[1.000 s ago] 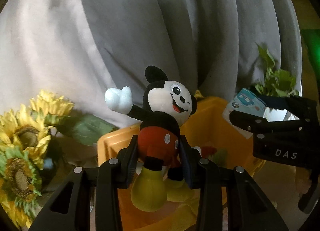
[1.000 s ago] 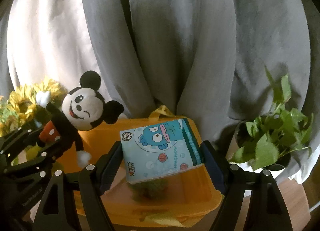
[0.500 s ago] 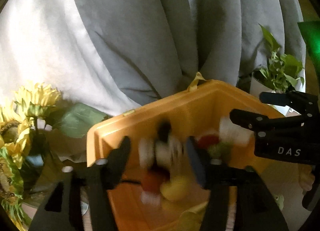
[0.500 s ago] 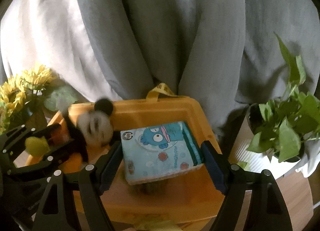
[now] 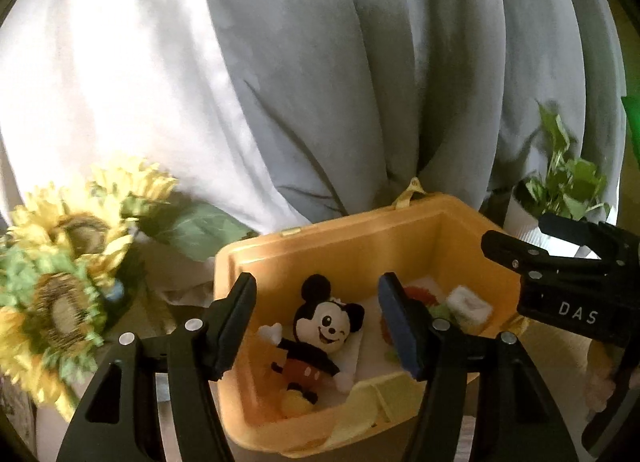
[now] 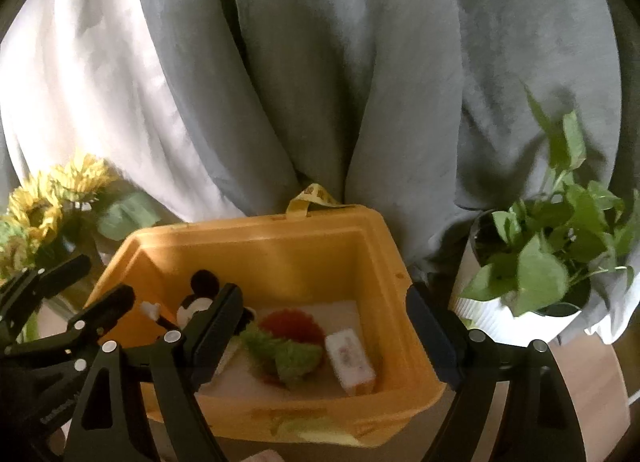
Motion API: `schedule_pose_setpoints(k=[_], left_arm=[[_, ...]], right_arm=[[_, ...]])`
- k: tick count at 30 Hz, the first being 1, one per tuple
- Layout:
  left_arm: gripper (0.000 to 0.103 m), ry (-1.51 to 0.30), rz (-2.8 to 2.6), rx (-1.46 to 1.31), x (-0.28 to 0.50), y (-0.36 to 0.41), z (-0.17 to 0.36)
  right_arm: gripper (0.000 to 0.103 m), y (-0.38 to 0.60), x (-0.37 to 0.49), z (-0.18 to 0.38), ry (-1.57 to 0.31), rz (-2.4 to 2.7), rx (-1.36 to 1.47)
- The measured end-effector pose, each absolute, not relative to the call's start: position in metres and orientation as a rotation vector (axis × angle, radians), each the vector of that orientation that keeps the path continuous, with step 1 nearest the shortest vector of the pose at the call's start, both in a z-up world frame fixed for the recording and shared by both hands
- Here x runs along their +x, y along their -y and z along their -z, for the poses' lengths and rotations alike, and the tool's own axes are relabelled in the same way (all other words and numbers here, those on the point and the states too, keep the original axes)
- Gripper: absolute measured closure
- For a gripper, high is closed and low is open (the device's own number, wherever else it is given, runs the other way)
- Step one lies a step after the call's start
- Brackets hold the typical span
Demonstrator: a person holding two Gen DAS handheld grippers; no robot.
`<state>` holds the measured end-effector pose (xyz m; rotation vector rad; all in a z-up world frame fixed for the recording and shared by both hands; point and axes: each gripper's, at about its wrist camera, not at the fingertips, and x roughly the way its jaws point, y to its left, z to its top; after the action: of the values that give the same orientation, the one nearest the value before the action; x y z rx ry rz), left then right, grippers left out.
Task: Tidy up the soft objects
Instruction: 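Open both grippers to drop Mickey and the tissue pack into the crate, then move both grippers back down toward the remaining items on the table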
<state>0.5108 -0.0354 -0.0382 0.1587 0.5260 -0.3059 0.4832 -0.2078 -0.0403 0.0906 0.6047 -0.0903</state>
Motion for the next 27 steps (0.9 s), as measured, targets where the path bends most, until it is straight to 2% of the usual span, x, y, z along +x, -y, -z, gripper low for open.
schedule_pose_setpoints(k=[16, 27], left_arm=[[0.040, -0.457, 0.230, 0.091, 0.435, 0.025, -0.004], [0.038, -0.454, 0.178, 0.067, 0.385, 0.021, -0.014]], right_arm=[[0.018, 0.209, 0.417, -0.002, -0.515, 0.082, 0.103], [0.018, 0.208, 0.374, -0.013, -0.496, 0.063, 0.098]])
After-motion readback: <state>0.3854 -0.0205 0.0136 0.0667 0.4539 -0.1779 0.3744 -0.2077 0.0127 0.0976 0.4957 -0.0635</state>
